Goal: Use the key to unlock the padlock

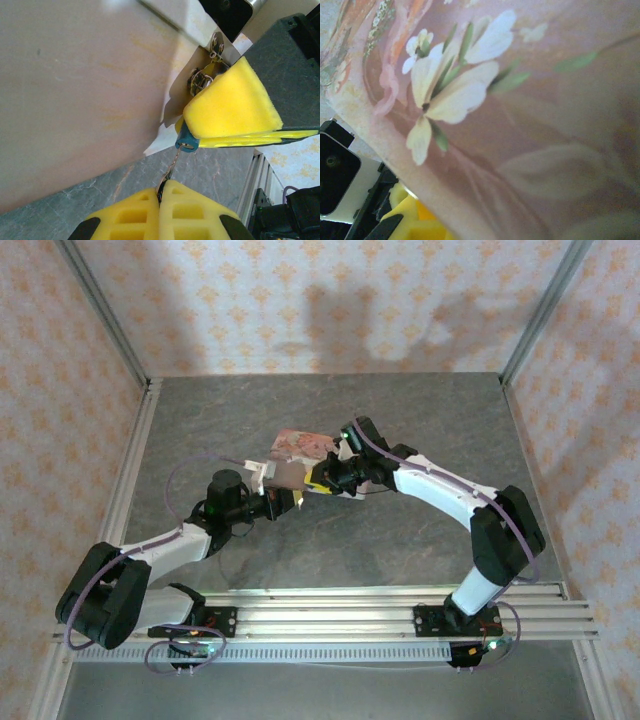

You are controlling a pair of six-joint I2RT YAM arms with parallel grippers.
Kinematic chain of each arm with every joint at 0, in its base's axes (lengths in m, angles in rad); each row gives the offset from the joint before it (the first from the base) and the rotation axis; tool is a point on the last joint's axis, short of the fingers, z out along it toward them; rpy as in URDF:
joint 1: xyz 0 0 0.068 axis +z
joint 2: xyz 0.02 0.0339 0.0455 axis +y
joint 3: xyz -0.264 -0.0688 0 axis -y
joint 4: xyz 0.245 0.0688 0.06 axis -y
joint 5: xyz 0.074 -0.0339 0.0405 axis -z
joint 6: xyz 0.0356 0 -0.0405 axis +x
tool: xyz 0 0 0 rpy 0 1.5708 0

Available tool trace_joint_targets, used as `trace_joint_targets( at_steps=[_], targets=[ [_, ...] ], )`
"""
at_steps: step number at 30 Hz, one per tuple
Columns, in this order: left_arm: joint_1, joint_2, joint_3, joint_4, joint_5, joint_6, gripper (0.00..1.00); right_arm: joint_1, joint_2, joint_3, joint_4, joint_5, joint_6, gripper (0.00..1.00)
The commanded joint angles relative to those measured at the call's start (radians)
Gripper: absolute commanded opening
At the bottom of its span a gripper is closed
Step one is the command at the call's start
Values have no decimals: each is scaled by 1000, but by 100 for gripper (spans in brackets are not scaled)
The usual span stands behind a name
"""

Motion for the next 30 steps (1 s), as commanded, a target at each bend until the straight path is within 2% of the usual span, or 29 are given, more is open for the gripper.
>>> trace_joint_targets(
  at_steps=[1, 18, 30],
  targets=[
    [5, -23, -3, 45, 17, -1, 0, 5, -10, -2, 58, -16, -10, 0],
    [0, -38, -14, 45, 18, -29, 0, 5, 0, 2, 60, -15, -10, 0],
    [-9, 14, 1, 89, 33, -41, 0, 5, -4, 7, 63, -21, -5, 0]
  ],
)
